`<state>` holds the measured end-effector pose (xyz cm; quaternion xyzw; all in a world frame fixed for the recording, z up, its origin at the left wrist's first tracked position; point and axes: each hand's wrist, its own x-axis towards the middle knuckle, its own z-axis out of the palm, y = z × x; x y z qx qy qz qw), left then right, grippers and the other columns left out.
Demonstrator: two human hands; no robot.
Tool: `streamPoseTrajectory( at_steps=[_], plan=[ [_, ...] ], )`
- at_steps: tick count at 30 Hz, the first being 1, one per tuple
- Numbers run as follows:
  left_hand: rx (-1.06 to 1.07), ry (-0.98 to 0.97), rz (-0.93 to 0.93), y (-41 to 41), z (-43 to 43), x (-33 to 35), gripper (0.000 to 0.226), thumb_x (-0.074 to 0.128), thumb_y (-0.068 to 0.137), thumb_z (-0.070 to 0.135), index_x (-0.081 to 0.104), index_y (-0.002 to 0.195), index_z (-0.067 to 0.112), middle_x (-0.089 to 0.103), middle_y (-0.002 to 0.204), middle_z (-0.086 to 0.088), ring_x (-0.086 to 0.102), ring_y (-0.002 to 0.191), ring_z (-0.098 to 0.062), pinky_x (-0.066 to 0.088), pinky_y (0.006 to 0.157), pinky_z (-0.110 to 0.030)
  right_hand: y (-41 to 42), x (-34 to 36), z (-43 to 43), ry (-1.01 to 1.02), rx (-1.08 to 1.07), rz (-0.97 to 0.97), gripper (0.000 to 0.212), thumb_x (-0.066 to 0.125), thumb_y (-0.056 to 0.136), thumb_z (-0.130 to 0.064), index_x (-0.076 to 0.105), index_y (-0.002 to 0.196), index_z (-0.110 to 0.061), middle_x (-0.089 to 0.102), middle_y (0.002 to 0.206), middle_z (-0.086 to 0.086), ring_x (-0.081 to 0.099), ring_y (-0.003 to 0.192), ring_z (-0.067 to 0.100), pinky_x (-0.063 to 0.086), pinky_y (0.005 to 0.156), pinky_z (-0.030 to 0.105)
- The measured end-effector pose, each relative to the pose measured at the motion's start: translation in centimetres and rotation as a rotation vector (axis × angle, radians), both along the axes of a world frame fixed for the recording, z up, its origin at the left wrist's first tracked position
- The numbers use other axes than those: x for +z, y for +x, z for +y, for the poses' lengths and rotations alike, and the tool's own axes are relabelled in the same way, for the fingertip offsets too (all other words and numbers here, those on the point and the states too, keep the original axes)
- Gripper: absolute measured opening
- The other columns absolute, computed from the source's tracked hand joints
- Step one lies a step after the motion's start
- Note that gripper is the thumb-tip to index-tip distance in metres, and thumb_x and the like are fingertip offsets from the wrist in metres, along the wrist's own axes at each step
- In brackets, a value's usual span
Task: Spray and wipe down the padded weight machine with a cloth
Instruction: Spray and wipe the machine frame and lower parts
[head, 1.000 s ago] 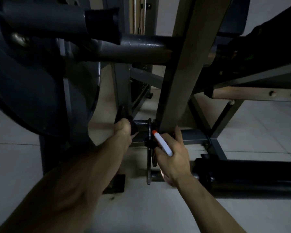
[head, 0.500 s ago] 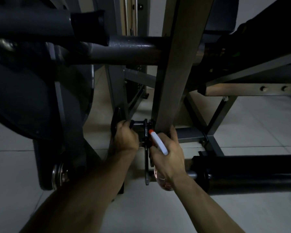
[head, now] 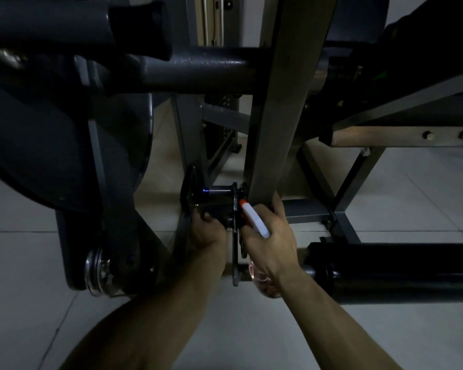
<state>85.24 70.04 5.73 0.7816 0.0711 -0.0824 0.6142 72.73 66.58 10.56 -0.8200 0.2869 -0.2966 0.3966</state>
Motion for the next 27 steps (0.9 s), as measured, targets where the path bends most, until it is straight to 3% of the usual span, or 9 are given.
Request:
streamPoseTrajectory(
  at_steps=[2,4,6,10,16,20,23,25,27],
  plan=[
    [0.134,-0.478,0.453,1.1,-0.9,1.6,0.040,0.037,0.109,0.034,0.058,0.135,0.012,0.064,0.119,-0.013,0.065,0.107,-0.028,0.054,0.093,-0.039,0.0,0.0,-0.1,-0.009,-0.006,0.008,0.017,0.068,0.086,-0.025,0.064,0.096,-0.038,0.035,0.153,-0.020,0.063,0.078,0.007,0.061,0.067,0.035],
    [0.162,-0.801,0.572,3.6,-1.8,1.7,0.047,0.037,0.107,0.038,0.055,0.140,0.011,0.061,0.129,-0.016,0.060,0.118,-0.033,0.052,0.103,-0.050,0.1,-0.2,-0.2,-0.023,-0.005,0.020,0.019,0.068,0.087,-0.024,0.064,0.097,-0.039,0.035,0.154,-0.019,0.062,0.081,0.006,0.060,0.069,0.033],
    [0.141,-0.850,0.580,6.5,-2.7,1.2,0.050,0.045,0.100,0.047,0.056,0.138,0.017,0.063,0.129,-0.016,0.063,0.114,-0.036,0.055,0.099,-0.053,0.1,-0.2,-0.3,-0.028,0.003,0.017,0.026,0.069,0.088,-0.023,0.061,0.097,-0.046,0.037,0.152,-0.018,0.061,0.084,0.005,0.060,0.070,0.032],
    [-0.001,-0.466,0.534,12.6,-5.1,-3.6,0.070,0.056,0.074,0.078,0.069,0.110,0.020,0.074,0.104,-0.014,0.073,0.089,-0.036,0.060,0.083,-0.053,0.3,0.0,-0.5,-0.042,0.010,0.031,0.031,0.069,0.088,-0.021,0.059,0.092,-0.050,0.036,0.153,-0.019,0.061,0.084,0.004,0.060,0.070,0.031],
    [-0.223,-0.019,-0.059,11.3,-3.5,0.0,0.041,0.057,0.098,0.053,0.070,0.074,0.022,0.074,0.089,-0.009,0.069,0.086,-0.032,0.059,0.084,-0.044,0.3,0.1,-0.5,-0.037,-0.002,0.022,0.023,0.068,0.088,-0.019,0.066,0.099,-0.039,0.036,0.153,-0.019,0.061,0.087,0.002,0.060,0.070,0.032],
    [-0.281,0.235,-0.415,8.9,-2.5,-0.7,0.034,0.056,0.102,0.042,0.074,0.095,0.014,0.073,0.099,-0.011,0.067,0.093,-0.031,0.057,0.081,-0.045,0.2,0.2,-0.5,-0.035,-0.001,0.019,0.024,0.068,0.088,-0.019,0.069,0.104,-0.036,0.040,0.149,-0.016,0.059,0.089,0.000,0.058,0.069,0.026],
    [-0.299,0.285,-0.591,7.1,-1.8,-1.4,0.026,0.055,0.103,0.024,0.070,0.120,0.011,0.068,0.125,-0.010,0.063,0.116,-0.029,0.052,0.101,-0.045,0.2,-0.1,-0.4,-0.018,0.005,-0.012,0.020,0.067,0.086,-0.023,0.070,0.104,-0.032,0.044,0.146,-0.011,0.062,0.084,0.005,0.060,0.069,0.030],
    [-0.313,0.293,-0.609,6.0,-1.3,-1.8,0.035,0.052,0.104,0.015,0.060,0.138,0.012,0.057,0.144,-0.004,0.055,0.129,-0.023,0.045,0.111,-0.032,0.1,0.0,-0.2,-0.011,0.002,-0.030,0.026,0.062,0.082,-0.030,0.071,0.107,-0.031,0.045,0.147,-0.008,0.062,0.085,0.006,0.061,0.071,0.032],
    [-0.293,0.218,-0.526,4.4,-0.8,-1.8,0.043,0.047,0.106,0.012,0.048,0.149,0.017,0.048,0.151,0.003,0.047,0.133,-0.014,0.035,0.112,-0.016,0.1,-0.1,-0.2,-0.012,-0.004,-0.025,0.030,0.061,0.081,-0.031,0.071,0.109,-0.033,0.044,0.149,-0.008,0.062,0.086,0.004,0.060,0.071,0.030]
  ],
)
